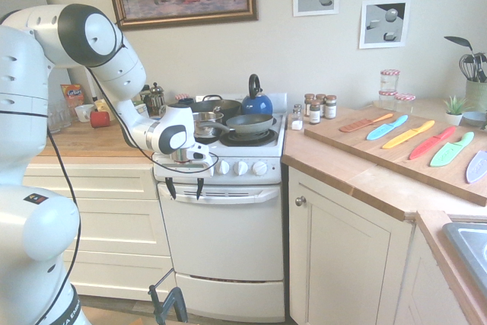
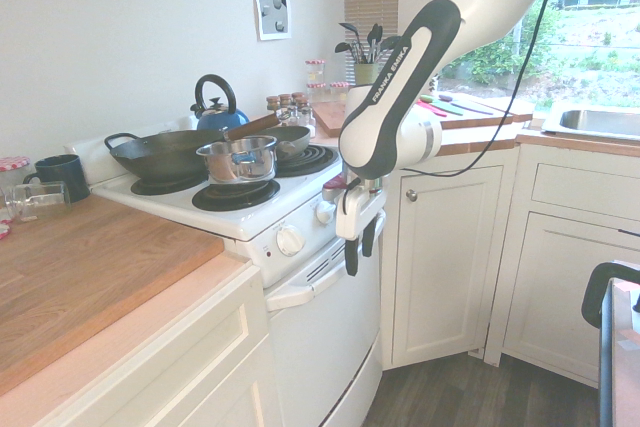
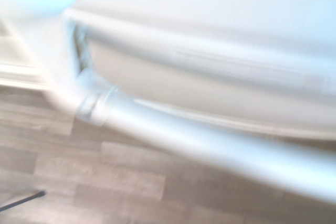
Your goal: Open the oven
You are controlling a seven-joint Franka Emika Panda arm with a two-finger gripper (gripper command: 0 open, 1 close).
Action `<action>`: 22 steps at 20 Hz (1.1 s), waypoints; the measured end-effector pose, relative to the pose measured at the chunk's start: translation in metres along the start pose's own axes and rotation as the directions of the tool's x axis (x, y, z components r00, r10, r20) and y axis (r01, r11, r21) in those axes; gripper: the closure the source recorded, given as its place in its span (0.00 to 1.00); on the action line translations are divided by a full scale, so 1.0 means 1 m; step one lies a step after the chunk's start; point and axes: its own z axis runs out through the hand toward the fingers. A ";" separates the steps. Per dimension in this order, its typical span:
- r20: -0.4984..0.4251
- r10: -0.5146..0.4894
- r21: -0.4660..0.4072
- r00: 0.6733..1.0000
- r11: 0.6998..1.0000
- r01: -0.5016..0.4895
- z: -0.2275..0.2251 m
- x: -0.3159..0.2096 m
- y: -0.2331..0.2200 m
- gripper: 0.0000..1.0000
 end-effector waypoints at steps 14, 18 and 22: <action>-0.193 0.331 0.052 0.924 0.944 -0.327 0.039 0.023 -0.009 0.00; -0.194 0.292 0.055 0.937 0.957 -0.286 0.039 0.004 0.004 0.00; -0.118 0.315 0.024 0.942 0.949 -0.315 0.054 -0.037 0.045 0.00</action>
